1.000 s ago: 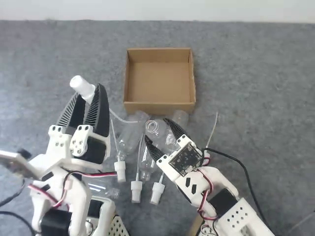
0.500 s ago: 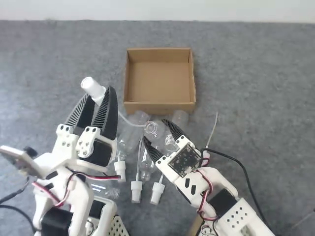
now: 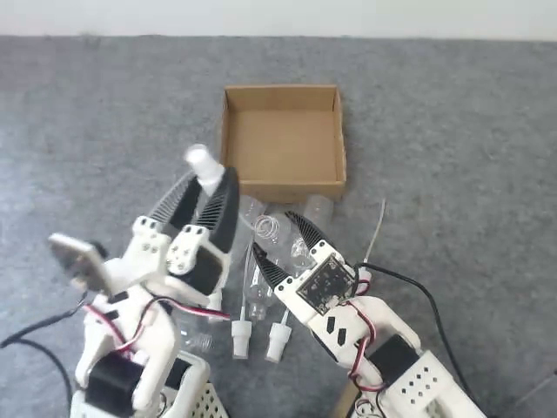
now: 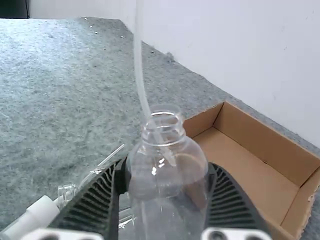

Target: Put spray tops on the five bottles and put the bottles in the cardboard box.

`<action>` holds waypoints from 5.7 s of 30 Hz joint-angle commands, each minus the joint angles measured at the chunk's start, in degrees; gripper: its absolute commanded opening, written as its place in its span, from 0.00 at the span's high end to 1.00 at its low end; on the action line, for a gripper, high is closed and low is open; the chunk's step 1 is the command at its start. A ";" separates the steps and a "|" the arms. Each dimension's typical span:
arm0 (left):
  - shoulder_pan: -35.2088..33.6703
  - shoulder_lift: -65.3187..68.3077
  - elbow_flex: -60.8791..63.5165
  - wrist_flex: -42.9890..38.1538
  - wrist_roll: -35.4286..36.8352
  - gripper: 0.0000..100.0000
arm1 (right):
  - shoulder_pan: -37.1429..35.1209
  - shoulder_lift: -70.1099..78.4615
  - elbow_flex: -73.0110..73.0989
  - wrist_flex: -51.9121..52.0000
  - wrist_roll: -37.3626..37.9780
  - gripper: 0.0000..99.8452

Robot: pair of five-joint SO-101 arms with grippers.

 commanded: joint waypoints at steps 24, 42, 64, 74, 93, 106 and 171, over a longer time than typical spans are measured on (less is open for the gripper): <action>6.68 -0.44 5.58 1.93 -6.95 0.99 | 0.13 -1.27 1.23 -1.19 0.26 0.90; 6.68 -0.44 5.93 6.59 -10.46 0.92 | 0.22 -1.27 1.23 -0.92 0.26 0.90; 4.13 -0.53 0.48 8.26 -10.37 0.78 | 0.22 -1.27 1.23 -1.10 0.26 0.90; -3.87 -0.53 -1.10 8.09 -10.29 0.78 | 0.22 -1.27 1.23 -1.19 0.35 0.90; -11.69 -0.53 4.88 5.45 -4.66 0.78 | 0.40 -1.36 -2.64 -1.19 0.26 0.90; -8.79 -0.44 12.00 -1.85 -4.57 0.78 | 0.75 -1.45 -5.19 -1.36 -1.93 0.90; -24.53 -0.53 10.51 0.00 -13.19 0.78 | 7.96 -11.12 0.00 1.71 -4.40 0.90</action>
